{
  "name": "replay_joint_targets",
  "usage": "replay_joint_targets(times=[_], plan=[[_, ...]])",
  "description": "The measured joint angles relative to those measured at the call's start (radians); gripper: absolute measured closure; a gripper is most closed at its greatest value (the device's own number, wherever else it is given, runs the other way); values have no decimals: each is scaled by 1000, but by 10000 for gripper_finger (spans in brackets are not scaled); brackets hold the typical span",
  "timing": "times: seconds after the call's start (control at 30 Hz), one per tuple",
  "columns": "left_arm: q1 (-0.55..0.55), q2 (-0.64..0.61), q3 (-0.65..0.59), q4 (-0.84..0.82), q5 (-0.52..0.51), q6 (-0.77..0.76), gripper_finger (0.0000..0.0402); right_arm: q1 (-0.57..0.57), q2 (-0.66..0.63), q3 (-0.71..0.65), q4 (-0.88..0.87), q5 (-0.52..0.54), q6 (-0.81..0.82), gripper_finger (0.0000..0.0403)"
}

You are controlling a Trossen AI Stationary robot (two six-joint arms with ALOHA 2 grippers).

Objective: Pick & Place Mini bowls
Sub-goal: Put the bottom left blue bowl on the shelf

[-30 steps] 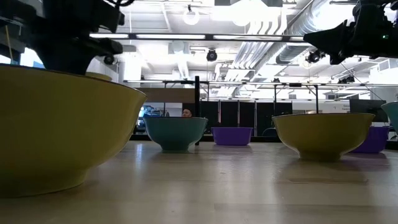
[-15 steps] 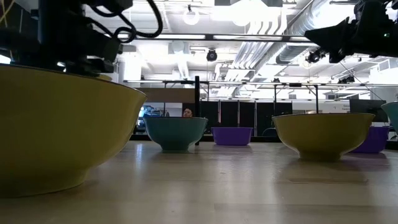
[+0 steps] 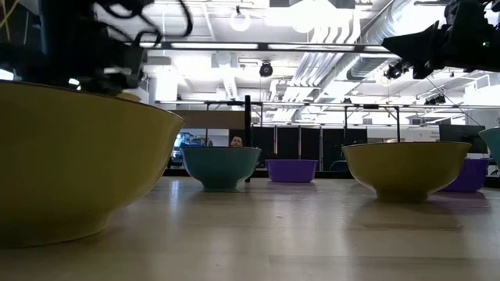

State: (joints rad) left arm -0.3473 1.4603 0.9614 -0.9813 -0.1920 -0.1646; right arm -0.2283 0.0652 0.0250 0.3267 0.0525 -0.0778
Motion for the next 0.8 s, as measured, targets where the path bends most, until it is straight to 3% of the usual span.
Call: replay_joint_targets(times=[0.53, 0.8], plan=[[0, 27, -1, 17, 10, 58, 243, 0, 1, 0, 0, 3, 0, 403], [1, 28, -40, -3, 0, -48, 243, 0, 2, 0, 0, 3, 0, 403]])
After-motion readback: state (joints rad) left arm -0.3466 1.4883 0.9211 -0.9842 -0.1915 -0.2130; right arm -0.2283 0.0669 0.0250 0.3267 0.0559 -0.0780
